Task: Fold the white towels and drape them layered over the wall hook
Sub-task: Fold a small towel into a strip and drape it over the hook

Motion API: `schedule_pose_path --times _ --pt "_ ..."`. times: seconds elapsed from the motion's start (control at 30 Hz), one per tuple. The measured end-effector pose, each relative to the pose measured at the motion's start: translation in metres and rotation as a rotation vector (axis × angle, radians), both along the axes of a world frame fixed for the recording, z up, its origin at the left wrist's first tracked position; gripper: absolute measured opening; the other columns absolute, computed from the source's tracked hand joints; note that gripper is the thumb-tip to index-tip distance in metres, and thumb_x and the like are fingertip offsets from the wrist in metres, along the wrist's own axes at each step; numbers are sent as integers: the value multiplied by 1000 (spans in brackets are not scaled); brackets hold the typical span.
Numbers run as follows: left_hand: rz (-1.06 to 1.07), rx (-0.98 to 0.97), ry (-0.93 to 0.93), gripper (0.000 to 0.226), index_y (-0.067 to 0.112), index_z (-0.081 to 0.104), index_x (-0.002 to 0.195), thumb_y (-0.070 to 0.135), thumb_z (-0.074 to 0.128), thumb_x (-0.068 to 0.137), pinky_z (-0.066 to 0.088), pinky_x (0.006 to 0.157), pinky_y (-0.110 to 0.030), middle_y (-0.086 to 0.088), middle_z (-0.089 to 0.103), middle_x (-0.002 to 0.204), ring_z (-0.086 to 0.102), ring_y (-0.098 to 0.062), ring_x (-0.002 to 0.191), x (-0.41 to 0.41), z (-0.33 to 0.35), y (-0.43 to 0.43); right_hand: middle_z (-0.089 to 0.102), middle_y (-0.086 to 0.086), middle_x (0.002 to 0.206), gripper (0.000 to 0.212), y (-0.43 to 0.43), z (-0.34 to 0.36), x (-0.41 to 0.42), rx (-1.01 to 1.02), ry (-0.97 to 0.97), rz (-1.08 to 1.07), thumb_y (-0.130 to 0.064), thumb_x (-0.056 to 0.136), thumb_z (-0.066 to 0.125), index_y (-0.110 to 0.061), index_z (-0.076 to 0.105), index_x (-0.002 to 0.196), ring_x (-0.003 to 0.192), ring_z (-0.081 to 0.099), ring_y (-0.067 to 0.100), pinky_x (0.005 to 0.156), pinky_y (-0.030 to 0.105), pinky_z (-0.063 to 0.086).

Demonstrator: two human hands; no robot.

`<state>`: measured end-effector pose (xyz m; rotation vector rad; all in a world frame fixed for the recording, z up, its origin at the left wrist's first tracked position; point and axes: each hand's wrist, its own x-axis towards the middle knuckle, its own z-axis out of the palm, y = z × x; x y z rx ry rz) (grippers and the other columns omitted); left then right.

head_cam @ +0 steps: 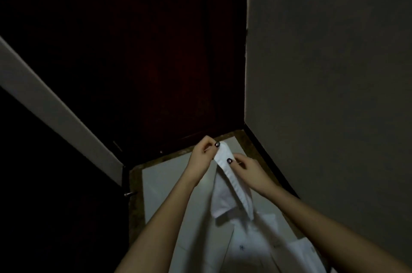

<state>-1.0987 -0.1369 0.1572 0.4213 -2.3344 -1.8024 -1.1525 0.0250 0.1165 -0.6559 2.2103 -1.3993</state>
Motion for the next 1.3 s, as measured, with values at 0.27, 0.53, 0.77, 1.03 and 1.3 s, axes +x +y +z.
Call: schedule_pose_path --times 0.27,0.53,0.77,1.03,1.3 --pt "214 112 144 18 19 58 81 15 53 98 39 68 -34 -5 53 76 49 -16 74 45 254 5 70 8 91 14 -10 269 25 -75 88 -35 -19 98 54 -16 68 97 89 65 26 76 35 49" --pt "282 29 343 18 13 53 80 9 53 97 38 62 -28 -4 49 71 45 -16 69 88 433 -12 56 10 86 17 -13 430 55 15 318 25 -8 92 52 -2 68 91 80 53 19 69 30 37" --pt "515 -44 389 22 17 53 76 16 54 98 37 55 -16 5 47 67 44 0 59 134 484 -21 69 4 78 20 8 463 71 -6 319 62 -20 94 58 -15 69 78 75 64 21 58 27 40" --pt "822 -192 340 22 14 51 75 14 57 96 33 56 -20 3 44 66 38 -4 59 228 459 12 56 -9 56 12 8 476 120 -179 238 228 -15 93 59 -14 68 86 54 47 6 51 22 34" --pt "1042 -70 323 19 5 53 76 0 58 94 42 45 -19 -4 50 55 51 -10 42 347 417 92 62 9 55 21 16 475 221 -356 -123 614 -2 92 57 -14 73 98 46 57 9 48 17 41"
